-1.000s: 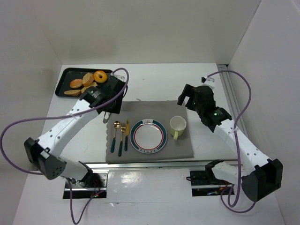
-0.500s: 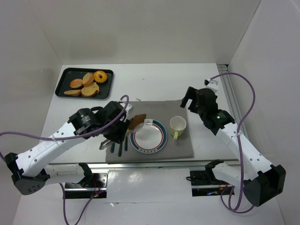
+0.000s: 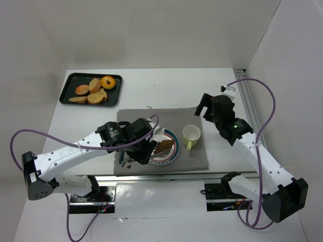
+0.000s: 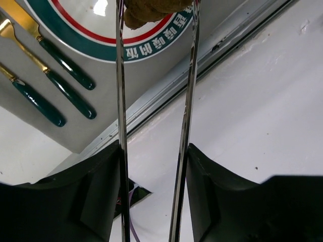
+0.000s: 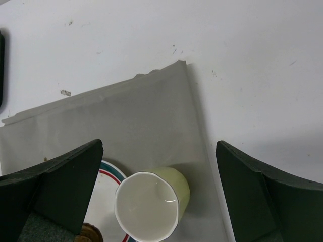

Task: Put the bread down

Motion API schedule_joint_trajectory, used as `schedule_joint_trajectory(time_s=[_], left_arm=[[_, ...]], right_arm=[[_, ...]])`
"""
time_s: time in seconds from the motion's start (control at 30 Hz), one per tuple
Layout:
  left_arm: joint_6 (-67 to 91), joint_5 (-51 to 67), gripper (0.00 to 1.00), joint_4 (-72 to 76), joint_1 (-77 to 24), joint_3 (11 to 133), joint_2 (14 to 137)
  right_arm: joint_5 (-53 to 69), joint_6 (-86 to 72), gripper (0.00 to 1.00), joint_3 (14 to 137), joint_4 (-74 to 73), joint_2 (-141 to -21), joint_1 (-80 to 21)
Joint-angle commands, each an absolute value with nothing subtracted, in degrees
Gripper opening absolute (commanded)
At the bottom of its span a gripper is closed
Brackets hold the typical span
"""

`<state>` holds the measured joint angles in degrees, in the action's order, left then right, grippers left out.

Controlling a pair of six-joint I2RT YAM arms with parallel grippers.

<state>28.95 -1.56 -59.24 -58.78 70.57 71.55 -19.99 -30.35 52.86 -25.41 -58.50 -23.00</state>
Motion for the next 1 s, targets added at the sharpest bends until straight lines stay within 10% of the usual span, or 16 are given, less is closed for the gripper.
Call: schedule_joint_trajectory(time_s=[0.0,0.6,0.97], left_arm=[[29.3,-1.0,0.62,-56.2,-59.2,71.7,72.9],[29.1,-14.0,0.64,-70.6,-57.5,91.4,75.3],[25.8,-13.6,0.65,-60.7,-21.0,95.7,81.4]], right_arm=[[-21.4,-29.7,1.0,52.4,-26.1,-56.9,-23.4],[-20.7,-28.7,1.0,52.9,-25.6,-59.1,-23.4],[-18.5,-29.3,1.0,53.9,-23.6,-60.8,-23.4]])
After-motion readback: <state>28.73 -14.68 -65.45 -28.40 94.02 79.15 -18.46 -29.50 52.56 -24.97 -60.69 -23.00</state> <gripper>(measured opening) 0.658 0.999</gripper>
